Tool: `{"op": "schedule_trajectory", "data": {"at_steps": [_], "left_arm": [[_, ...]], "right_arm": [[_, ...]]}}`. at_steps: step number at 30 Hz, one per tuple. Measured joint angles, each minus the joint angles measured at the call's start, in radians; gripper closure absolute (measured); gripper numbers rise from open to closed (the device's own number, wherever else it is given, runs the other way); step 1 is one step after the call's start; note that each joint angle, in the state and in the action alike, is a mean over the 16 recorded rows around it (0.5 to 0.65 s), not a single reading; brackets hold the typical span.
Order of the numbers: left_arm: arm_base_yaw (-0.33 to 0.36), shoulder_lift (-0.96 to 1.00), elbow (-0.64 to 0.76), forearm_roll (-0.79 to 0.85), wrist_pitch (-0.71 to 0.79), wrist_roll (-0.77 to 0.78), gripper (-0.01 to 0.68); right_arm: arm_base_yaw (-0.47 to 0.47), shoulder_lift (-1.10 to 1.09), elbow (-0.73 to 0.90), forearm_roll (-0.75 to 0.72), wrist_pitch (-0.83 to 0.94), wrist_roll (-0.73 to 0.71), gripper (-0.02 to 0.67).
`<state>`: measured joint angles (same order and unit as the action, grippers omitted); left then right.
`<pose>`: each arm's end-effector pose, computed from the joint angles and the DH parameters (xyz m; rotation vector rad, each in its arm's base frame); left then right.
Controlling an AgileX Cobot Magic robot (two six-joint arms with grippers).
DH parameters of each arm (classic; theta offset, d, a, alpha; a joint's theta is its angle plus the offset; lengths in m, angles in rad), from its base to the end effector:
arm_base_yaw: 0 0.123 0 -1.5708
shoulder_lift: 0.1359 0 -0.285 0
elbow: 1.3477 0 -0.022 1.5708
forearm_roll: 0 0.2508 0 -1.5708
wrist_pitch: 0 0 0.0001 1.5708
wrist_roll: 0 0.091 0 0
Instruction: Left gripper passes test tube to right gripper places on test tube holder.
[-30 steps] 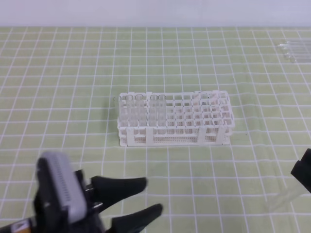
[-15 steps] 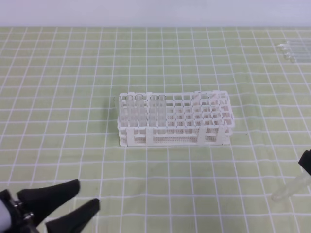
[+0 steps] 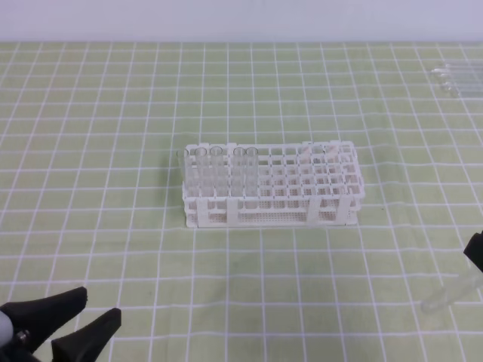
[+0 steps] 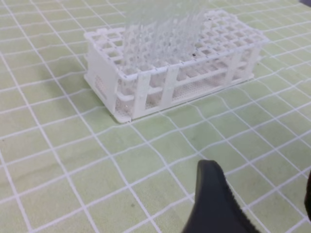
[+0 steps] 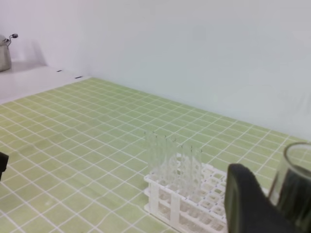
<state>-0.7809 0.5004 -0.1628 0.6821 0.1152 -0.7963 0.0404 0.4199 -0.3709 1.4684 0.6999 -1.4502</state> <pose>0.0791 -0.0690 0.2212 0.5865 1.8561 -0.5338 0.0750 0.0615 0.3016 -0.5763 1.5339 0.5816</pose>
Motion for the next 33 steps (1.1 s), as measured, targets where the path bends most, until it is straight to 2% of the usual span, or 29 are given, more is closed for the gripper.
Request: {"op": "schedule_trajectory", "data": {"at_steps": [14, 20, 23, 26, 33], "left_arm": [[0.000, 0.001, 0.000, 0.000, 0.008, 0.000, 0.313], [0.000, 0.000, 0.000, 0.000, 0.009, 0.000, 0.314], [0.000, 0.001, 0.000, 0.000, 0.009, 0.000, 0.314], [0.000, 0.001, 0.000, 0.000, 0.009, 0.000, 0.314], [0.000, -0.001, 0.000, 0.000, 0.010, 0.000, 0.313]], "right_arm": [[0.001, 0.000, -0.002, -0.002, 0.002, 0.001, 0.528], [0.004, 0.001, -0.049, -0.111, -0.032, 0.091, 0.528], [0.009, 0.007, -0.096, -0.237, -0.088, 0.226, 0.528], [0.021, 0.023, -0.145, -0.421, -0.170, 0.428, 0.528], [0.088, 0.110, -0.244, -1.029, -0.452, 1.112, 0.528]]}}
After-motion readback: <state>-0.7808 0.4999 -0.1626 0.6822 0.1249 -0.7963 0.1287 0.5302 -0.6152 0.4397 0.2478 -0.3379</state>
